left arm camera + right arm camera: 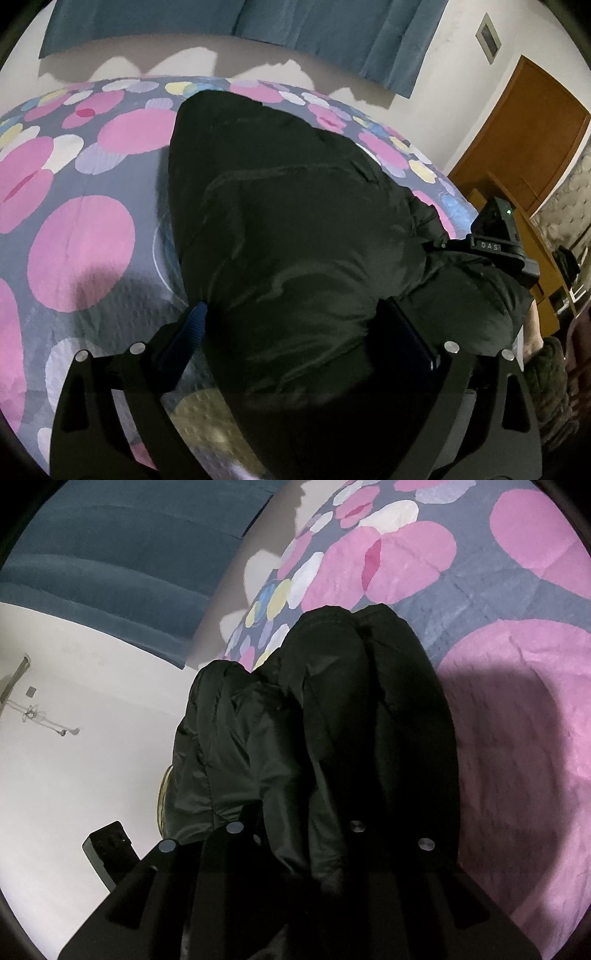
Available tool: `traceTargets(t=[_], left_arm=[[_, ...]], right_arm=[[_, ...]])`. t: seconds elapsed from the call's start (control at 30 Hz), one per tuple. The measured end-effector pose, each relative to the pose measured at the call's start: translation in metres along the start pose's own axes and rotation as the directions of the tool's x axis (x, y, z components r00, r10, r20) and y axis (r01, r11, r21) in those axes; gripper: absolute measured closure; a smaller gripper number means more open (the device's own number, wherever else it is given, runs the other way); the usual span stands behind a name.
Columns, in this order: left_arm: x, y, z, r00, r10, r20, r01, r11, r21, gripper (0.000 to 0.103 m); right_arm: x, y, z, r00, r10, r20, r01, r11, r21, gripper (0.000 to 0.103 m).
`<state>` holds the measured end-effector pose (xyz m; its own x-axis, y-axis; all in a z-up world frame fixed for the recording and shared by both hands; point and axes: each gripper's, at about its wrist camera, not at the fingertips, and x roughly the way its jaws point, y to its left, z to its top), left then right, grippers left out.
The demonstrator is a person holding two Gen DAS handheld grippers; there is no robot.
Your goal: Fold large clothes
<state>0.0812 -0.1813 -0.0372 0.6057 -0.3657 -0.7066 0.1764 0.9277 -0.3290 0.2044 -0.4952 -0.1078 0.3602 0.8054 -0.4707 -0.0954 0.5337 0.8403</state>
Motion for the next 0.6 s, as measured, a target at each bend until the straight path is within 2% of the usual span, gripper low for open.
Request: traceTargets(t=[0.43,0.6], left_arm=[[-0.001,0.001,0.003,1.000,-0.015,-0.026,0.014,0.999,-0.046,0.007],[0.001,0.005,0.002,0.999,-0.016,-0.034,0.014,0.998,-0.054,0.007]], right_arm=[[0.003,0.001,0.001,1.000,-0.014,-0.006,0.014,1.000,0.017,0.082],[-0.010,0.017,-0.001,0.998,-0.057,-0.024,0.057,0.998,-0.010,0.068]])
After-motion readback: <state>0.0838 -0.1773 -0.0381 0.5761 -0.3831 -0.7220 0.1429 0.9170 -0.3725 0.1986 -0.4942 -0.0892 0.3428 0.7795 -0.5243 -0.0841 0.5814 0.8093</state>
